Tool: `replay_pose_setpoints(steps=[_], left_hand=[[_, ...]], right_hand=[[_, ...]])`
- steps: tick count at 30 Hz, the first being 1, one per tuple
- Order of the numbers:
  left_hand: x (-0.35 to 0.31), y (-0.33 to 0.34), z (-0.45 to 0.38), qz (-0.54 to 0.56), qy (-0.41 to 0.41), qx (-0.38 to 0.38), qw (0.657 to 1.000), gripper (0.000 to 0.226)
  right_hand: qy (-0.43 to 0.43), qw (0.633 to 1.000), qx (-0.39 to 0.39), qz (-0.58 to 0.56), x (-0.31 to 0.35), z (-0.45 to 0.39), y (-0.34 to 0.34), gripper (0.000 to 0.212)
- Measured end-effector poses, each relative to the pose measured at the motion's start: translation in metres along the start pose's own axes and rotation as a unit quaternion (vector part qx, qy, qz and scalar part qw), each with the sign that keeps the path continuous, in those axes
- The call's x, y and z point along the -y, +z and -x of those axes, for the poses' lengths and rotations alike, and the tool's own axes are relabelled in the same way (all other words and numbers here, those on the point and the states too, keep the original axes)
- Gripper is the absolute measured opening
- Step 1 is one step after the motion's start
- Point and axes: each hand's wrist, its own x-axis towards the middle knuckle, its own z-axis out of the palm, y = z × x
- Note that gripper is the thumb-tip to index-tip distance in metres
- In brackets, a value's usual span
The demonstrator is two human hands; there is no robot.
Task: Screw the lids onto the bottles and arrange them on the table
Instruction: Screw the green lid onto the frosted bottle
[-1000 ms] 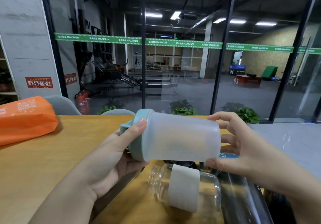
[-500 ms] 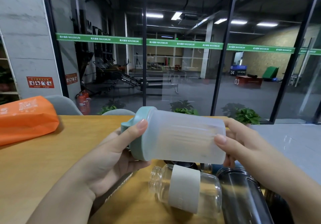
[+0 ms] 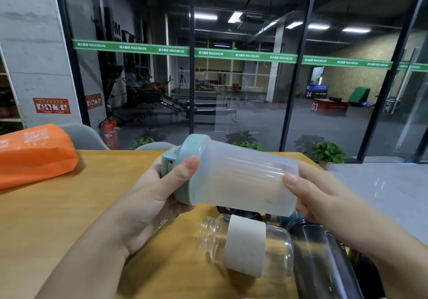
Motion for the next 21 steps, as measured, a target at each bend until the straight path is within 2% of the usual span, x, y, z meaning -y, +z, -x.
replay_pose_setpoints(steps=[2, 3, 8, 11, 14, 18, 21], left_hand=[[0.001, 0.000, -0.002, -0.038, 0.007, -0.017, 0.999, 0.112], [0.000, 0.000, -0.001, -0.050, 0.011, -0.022, 0.998, 0.110], [-0.005, 0.003, 0.001, -0.060, 0.029, -0.027, 0.997, 0.090], [-0.004, 0.010, 0.001, -0.085, 0.045, -0.043, 0.994, 0.104], [-0.007, 0.017, 0.003, -0.116, 0.068, -0.077, 0.988, 0.119], [-0.011, 0.021, 0.010, -0.170, 0.091, -0.083, 0.978, 0.109], [-0.009, 0.024, 0.011, -0.221, 0.094, -0.087, 0.967, 0.106]], right_hand=[[0.014, 1.000, 0.011, 0.006, 0.003, 0.002, 0.000, 0.043], [0.020, 1.000, 0.012, 0.015, 0.003, 0.002, 0.000, 0.040], [0.021, 0.999, -0.011, 0.030, 0.001, 0.003, 0.003, 0.053], [0.025, 0.996, -0.043, 0.078, -0.002, 0.001, 0.006, 0.053], [0.016, 0.983, -0.028, 0.181, 0.006, 0.004, 0.009, 0.061], [-0.014, 0.966, -0.031, 0.255, 0.022, 0.009, 0.018, 0.074], [-0.026, 0.959, -0.001, 0.284, 0.036, 0.005, 0.024, 0.085]])
